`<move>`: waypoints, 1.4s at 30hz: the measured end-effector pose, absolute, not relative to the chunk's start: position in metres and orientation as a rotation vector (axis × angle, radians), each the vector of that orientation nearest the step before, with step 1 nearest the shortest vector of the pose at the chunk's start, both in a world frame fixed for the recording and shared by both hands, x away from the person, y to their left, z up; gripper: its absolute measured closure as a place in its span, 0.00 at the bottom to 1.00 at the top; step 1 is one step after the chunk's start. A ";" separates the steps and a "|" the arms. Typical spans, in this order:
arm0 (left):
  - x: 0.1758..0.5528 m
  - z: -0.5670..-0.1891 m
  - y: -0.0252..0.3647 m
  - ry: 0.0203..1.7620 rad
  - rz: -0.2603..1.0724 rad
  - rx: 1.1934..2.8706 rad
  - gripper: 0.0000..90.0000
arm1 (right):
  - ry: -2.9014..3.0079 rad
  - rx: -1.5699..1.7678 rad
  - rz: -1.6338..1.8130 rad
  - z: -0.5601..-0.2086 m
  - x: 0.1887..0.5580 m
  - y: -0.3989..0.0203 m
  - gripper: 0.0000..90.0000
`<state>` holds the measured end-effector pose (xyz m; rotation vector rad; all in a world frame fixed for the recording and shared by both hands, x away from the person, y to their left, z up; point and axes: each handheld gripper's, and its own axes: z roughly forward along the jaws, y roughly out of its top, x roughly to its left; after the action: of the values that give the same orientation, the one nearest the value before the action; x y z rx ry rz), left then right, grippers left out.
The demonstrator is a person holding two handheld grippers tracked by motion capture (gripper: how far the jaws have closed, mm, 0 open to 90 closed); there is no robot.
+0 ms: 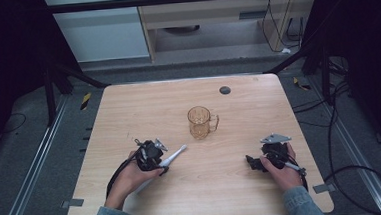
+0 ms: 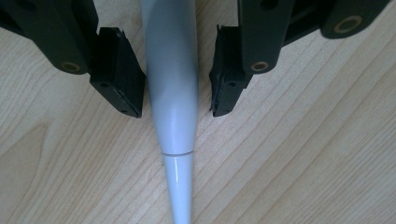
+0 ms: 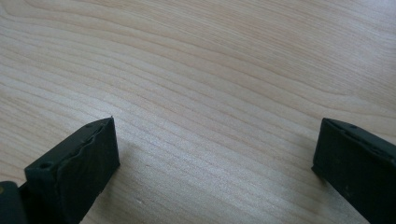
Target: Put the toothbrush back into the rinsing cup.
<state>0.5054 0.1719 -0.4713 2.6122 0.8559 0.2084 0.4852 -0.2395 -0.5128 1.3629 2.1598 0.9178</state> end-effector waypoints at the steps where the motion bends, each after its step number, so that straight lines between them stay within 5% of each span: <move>1: 0.506 -0.471 0.172 0.859 0.206 2.609 0.60 | 2.160 1.363 0.918 -0.513 0.485 -0.240 0.00; 11: 0.507 -0.470 0.174 0.860 0.151 2.585 0.74 | 2.160 1.363 0.920 -0.513 0.485 -0.240 0.00; 42: 0.503 -0.428 0.195 0.899 0.337 2.364 0.74 | 2.166 1.354 0.921 -0.513 0.486 -0.240 0.00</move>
<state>0.5032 0.1949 -0.4276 2.3642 0.8994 0.3372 0.4857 -0.2402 -0.5128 1.3539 2.1658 0.9207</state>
